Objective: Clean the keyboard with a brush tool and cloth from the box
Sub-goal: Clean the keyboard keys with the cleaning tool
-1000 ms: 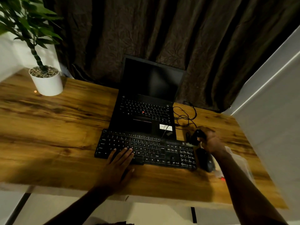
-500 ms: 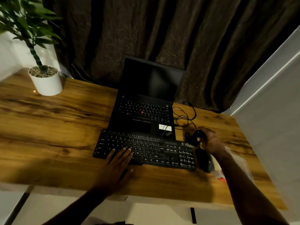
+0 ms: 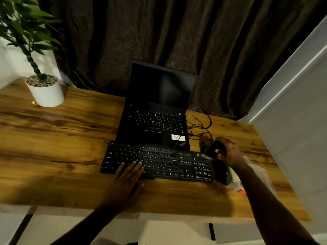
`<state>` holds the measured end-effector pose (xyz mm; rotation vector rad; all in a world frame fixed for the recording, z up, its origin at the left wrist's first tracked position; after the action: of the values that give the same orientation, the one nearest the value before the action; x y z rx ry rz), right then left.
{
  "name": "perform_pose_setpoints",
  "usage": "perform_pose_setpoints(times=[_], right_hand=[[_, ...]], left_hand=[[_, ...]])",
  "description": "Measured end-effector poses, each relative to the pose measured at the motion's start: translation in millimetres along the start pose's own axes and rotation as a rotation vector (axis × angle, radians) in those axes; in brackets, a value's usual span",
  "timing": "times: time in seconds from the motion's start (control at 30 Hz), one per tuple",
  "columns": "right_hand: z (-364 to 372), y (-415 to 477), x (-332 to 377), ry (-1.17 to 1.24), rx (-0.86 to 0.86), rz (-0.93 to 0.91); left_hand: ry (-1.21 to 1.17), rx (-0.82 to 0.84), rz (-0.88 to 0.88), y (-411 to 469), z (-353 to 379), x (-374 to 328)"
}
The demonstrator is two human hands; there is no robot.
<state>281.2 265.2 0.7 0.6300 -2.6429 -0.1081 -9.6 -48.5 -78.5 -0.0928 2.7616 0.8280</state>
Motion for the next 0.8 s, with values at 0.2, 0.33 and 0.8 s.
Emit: perform_pose_setpoints(times=[0.2, 0.33, 0.8], right_hand=[[-2, -19, 75, 0.066, 0.03, -0.116], [-2, -20, 71, 0.081, 0.031, -0.104], [17, -29, 103, 0.09, 0.073, -0.102]], left_hand=[[0.005, -0.02, 0.009, 1, -2, -1], [0.002, -0.023, 0.02, 0, -3, -1], [-0.002, -0.021, 0.003, 2, -2, 0]])
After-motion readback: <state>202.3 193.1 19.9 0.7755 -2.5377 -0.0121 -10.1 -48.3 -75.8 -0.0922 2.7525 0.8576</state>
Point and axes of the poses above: each hand's wrist, its own y-axis towards the middle knuckle, its own z-axis out of the palm, x = y × z, the point moved 10 cm from there along y, towards the middle knuckle, and after that the axes turned 10 degrees about -x, right-handed, at the moved point
